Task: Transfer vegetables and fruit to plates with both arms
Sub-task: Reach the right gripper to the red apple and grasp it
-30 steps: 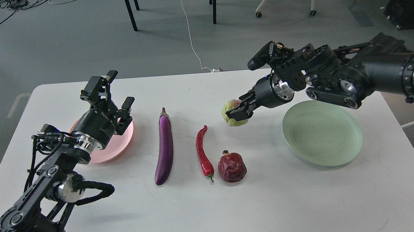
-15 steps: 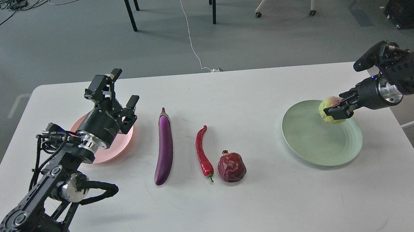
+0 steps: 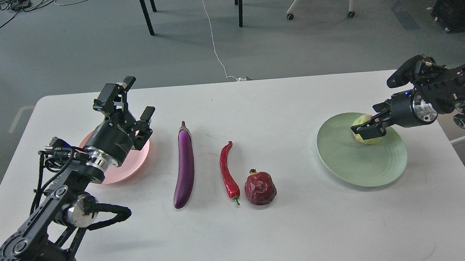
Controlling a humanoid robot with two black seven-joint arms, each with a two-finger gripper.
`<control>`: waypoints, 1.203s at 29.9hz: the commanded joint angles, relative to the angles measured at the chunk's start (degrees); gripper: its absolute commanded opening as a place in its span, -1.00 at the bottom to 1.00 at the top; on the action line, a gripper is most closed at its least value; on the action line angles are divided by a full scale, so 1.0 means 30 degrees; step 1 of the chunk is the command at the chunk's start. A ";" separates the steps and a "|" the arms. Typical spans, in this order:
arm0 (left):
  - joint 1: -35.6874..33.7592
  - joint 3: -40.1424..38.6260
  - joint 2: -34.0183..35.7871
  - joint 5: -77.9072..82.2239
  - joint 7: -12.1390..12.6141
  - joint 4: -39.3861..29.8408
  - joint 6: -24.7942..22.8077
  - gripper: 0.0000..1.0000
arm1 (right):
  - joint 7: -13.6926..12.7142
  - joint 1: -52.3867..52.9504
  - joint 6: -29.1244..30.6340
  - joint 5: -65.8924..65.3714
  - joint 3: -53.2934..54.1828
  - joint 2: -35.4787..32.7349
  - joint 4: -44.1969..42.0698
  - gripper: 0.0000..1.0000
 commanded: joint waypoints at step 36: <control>0.0319 -0.0001 0.0293 0.0058 0.0029 -0.0349 0.0000 0.96 | 0.0000 0.1846 0.1231 0.3954 -0.0630 0.8550 0.4725 0.84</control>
